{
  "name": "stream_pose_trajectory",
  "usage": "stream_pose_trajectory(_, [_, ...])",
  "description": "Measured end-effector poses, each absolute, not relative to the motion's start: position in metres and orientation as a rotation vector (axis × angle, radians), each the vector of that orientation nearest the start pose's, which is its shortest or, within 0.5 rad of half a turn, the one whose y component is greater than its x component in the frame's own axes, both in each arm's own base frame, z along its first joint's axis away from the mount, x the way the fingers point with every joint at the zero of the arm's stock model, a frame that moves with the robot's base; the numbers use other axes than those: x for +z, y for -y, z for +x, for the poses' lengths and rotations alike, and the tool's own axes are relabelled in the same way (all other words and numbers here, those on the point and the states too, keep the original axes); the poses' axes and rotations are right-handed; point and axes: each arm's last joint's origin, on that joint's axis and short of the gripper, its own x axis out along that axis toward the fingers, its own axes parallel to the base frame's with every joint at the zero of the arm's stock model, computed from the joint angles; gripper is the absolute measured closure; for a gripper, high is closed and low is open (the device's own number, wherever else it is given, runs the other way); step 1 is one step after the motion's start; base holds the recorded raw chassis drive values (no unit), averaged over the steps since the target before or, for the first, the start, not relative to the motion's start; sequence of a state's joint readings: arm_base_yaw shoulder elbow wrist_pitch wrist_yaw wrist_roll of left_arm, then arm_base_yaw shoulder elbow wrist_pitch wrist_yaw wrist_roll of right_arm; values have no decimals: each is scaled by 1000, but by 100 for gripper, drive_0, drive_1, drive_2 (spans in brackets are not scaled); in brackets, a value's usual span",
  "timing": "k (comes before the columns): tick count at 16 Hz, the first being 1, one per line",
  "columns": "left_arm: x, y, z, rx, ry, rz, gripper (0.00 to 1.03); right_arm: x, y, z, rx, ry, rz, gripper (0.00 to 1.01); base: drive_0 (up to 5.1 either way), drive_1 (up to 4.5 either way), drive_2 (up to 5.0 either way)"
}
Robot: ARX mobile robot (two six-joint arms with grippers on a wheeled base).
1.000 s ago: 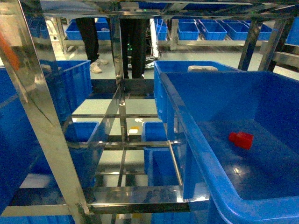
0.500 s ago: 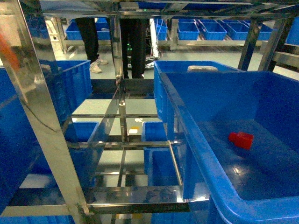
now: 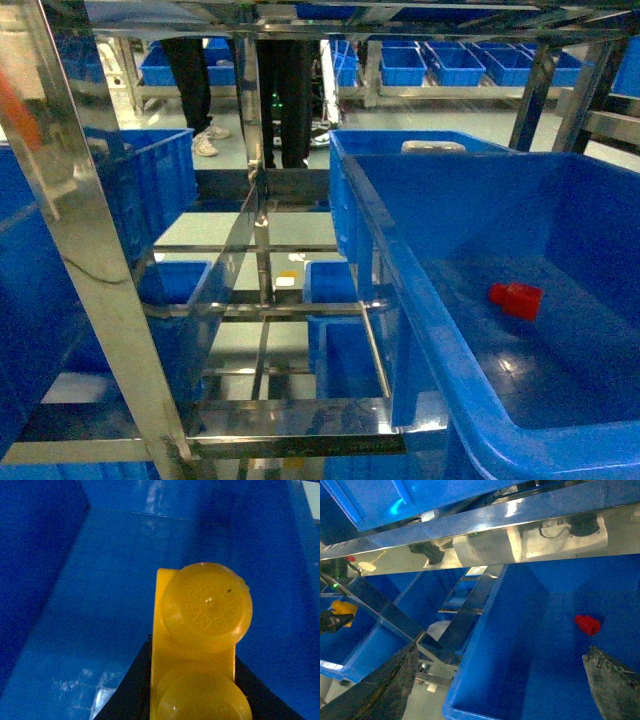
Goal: Sort and place red and yellow blocks in left bins
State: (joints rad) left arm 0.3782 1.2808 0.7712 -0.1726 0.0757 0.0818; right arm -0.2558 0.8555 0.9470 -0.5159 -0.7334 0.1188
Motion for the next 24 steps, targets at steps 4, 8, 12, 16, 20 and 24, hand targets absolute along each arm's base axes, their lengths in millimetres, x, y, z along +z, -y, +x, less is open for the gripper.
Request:
stream_pose_trajectory(4, [191,-117,265,282,-699,-48,77,348,23,166,449,-405,319,3,0,0,0])
stream_pose_trajectory(8, [173,-128,277,266,-714,-43,77,348,23,166,449,-405,319,3,0,0,0])
stream_pose_trajectory(12, [185,-124,272,221,-707,-77,41,348,23,166,449,-405,318,3,0,0,0])
stream_pose_trajectory(16, [222,-100,249,159,-683,-141,4,348,23,166,449,-405,318,3,0,0,0])
stream_pose_trajectory(20, [283,-71,198,83,-625,-229,5,348,23,166,448,-405,319,3,0,0,0])
stream_pose_trajectory(24, [319,-44,144,-3,-627,-334,5,348,23,166,448,-405,318,3,0,0,0])
